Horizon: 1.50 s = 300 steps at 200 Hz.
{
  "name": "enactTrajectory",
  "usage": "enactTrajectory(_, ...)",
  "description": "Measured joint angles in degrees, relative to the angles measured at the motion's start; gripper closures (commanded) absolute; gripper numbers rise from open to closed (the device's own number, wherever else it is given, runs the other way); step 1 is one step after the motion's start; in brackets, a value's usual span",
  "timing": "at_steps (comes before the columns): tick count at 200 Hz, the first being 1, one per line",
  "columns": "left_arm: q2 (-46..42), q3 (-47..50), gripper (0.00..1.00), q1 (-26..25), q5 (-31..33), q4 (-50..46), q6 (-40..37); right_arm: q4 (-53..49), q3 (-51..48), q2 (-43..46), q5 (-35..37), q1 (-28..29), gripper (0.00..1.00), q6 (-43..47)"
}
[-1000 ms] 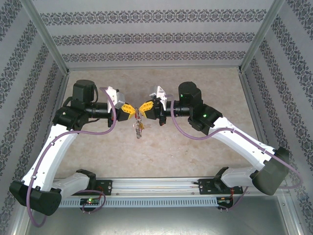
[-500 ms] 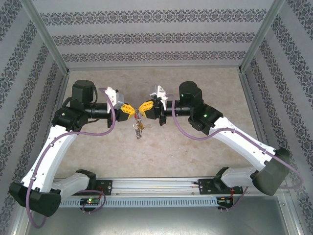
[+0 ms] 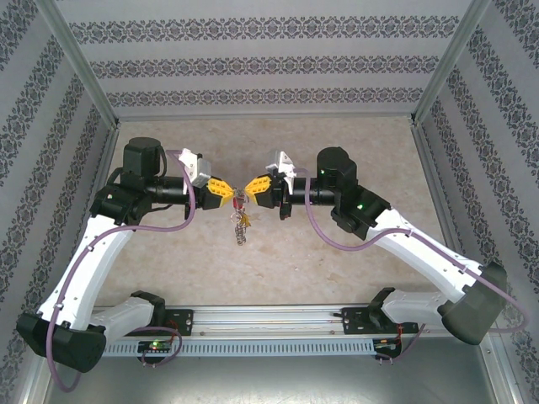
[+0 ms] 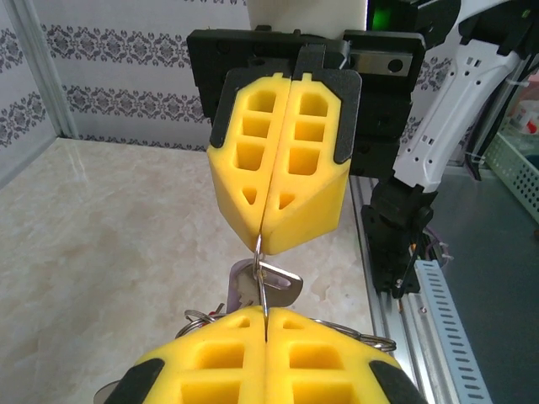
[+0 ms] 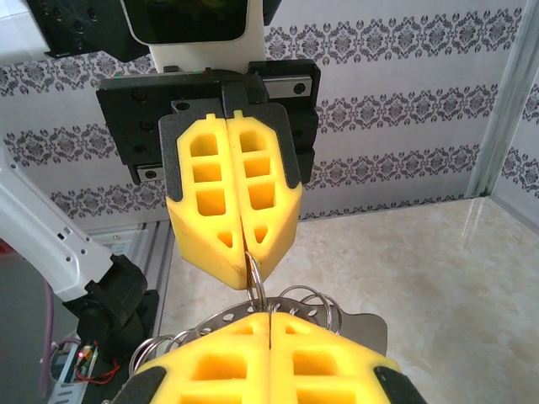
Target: Put the keys on the keyring
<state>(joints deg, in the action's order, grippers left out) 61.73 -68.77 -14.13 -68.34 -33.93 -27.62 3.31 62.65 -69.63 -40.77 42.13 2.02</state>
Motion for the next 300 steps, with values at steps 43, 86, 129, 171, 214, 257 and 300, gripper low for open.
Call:
enactTrajectory(43,0.02,0.42,1.0,0.13,-1.66,1.27,1.11,4.04,-1.16,0.26,-0.07,-0.04,1.0,-1.97)
enactTrajectory(86,0.02,0.46,1.0,0.66,-2.23,2.56,1.99,11.19,-4.59,1.36,-0.26,-1.29,1.0,-6.8)
enactTrajectory(129,0.02,0.7,1.0,0.85,-3.41,3.8,3.19,22.1,-8.79,1.38,-0.28,-1.53,1.0,-14.71)
enactTrajectory(171,0.02,0.74,1.0,1.14,-4.11,4.81,3.96,31.43,-9.6,-0.46,-0.57,-1.53,1.0,-21.24)
enactTrajectory(214,0.02,1.09,1.0,1.18,-4.35,5.49,4.48,34.84,-9.6,-1.29,-0.7,-1.53,1.0,-23.43)
enactTrajectory(257,0.02,1.18,1.0,1.51,-4.76,6.49,5.25,35.12,-9.6,-2.43,-1.16,-1.49,1.0,-23.56)
enactTrajectory(300,-0.02,1.55,1.0,1.51,-4.48,6.99,5.64,34.95,-10.16,-2.71,-0.9,-1.77,1.0,-24.24)
